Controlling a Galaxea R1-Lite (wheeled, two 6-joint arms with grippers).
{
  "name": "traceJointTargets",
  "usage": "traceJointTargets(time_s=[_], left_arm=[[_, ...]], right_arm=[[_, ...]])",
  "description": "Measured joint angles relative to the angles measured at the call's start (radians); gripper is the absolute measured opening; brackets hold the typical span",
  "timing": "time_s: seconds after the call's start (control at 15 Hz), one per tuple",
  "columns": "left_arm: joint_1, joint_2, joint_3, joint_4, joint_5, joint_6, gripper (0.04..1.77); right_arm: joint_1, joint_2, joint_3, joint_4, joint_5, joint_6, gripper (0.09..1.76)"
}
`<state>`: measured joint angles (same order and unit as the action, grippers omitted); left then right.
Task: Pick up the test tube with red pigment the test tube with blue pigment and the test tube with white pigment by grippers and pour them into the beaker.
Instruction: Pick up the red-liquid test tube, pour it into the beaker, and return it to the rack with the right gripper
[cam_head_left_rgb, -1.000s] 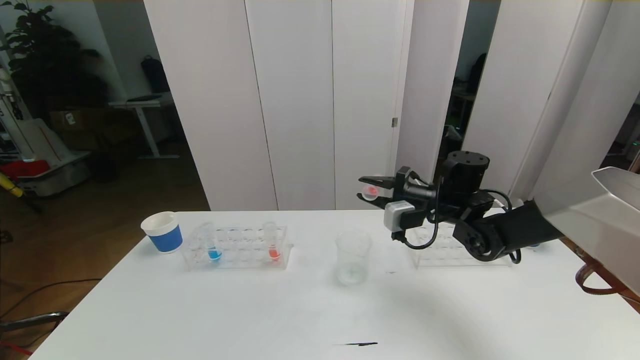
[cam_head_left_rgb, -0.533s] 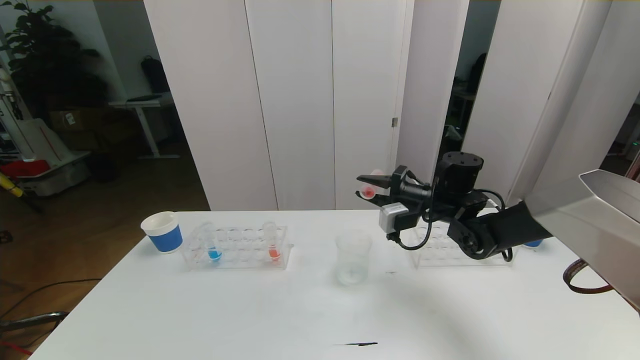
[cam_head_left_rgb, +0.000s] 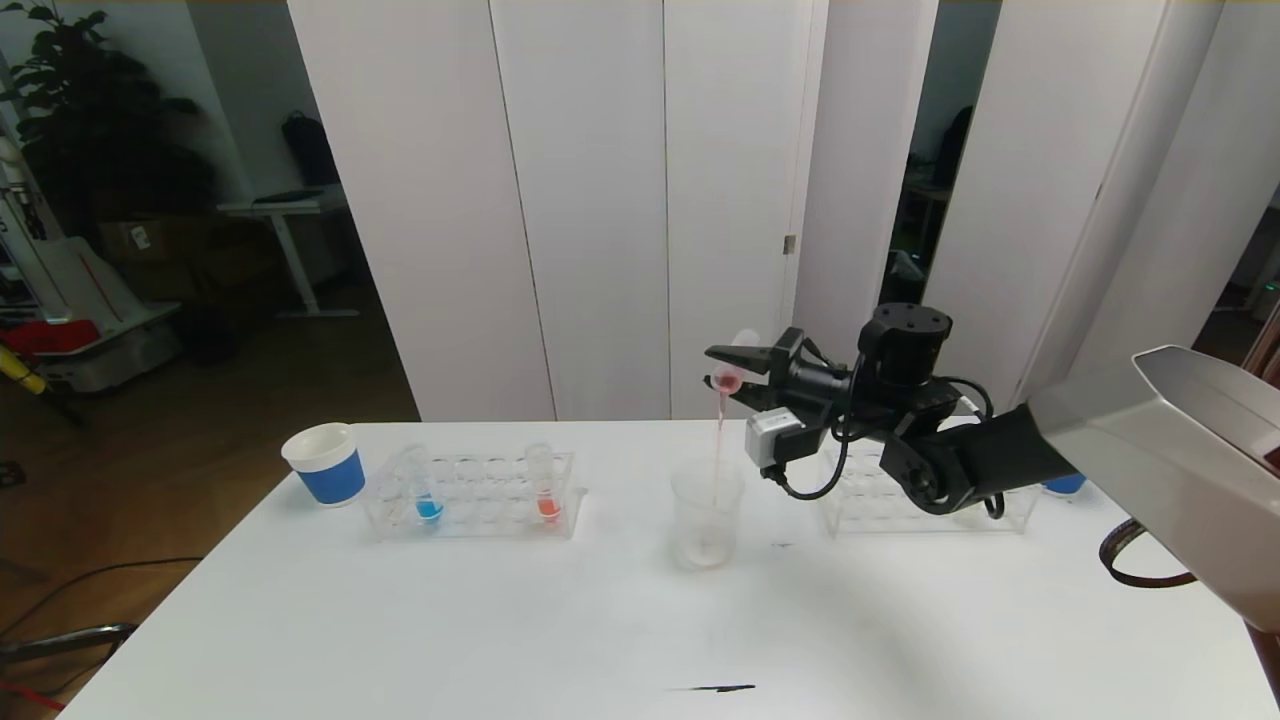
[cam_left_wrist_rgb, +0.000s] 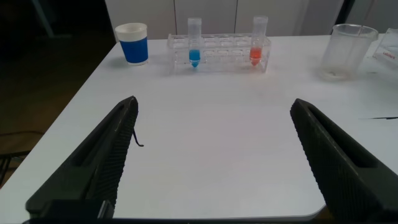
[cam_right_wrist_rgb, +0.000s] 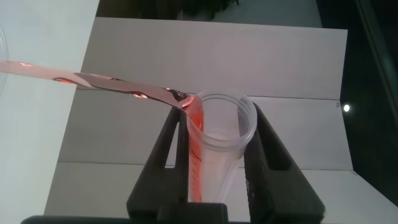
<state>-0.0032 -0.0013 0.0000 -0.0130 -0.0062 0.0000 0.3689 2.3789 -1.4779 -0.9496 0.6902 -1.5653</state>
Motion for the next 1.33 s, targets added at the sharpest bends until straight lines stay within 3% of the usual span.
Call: traceJointTargets(time_s=[1.33], left_arm=[[0.0, 0.0, 0.0, 0.0, 0.0, 0.0, 1.75]], right_arm=[[-0.005, 0.044, -0.092, 0.003, -0.001, -0.169, 0.58]])
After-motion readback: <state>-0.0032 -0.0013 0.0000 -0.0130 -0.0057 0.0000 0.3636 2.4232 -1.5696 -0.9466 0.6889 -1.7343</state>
